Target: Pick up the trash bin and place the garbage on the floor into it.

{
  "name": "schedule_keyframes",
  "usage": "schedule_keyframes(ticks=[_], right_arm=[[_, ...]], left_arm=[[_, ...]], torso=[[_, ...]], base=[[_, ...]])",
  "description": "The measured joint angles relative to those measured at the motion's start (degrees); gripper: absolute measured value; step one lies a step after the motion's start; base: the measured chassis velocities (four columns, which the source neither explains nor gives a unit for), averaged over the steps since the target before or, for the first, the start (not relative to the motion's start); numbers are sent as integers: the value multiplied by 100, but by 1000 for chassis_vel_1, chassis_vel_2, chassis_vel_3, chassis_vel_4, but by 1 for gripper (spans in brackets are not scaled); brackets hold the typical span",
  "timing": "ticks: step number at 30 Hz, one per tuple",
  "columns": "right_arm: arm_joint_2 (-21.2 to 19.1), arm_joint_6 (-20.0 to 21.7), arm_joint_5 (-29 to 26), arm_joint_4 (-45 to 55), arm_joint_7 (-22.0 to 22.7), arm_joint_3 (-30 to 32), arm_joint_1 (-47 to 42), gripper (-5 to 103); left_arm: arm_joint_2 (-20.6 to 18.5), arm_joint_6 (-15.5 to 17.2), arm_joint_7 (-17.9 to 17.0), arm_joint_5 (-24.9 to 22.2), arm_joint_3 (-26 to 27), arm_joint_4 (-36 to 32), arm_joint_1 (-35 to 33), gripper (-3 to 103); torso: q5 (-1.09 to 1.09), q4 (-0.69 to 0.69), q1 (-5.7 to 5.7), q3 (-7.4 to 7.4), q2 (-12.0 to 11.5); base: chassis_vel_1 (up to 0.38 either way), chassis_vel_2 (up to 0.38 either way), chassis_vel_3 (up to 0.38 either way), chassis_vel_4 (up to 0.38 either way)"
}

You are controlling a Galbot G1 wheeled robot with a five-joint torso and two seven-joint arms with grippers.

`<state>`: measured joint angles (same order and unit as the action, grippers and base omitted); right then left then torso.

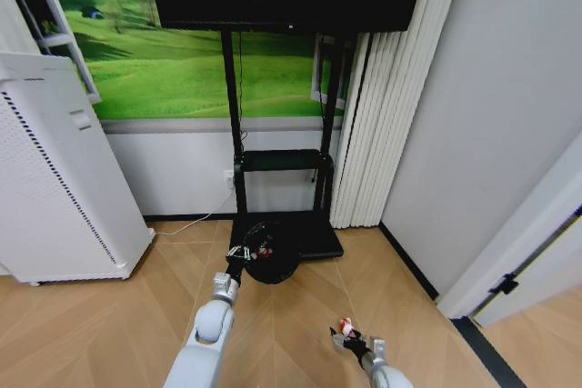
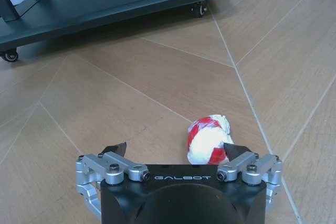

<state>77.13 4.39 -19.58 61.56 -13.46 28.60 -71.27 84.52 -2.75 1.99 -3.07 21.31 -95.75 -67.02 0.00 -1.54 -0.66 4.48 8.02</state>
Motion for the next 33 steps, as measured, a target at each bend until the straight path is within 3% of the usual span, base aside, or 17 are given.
schedule_keyframes(ticks=[33], right_arm=[[220, -158, 619, -483, -6, -24, 574, 100]], left_arm=[[-19, -41, 32, -114, 71, 225, 320, 4]], torso=[[-1, 0, 0, 0, 0]], base=[[0, 0, 0, 0]])
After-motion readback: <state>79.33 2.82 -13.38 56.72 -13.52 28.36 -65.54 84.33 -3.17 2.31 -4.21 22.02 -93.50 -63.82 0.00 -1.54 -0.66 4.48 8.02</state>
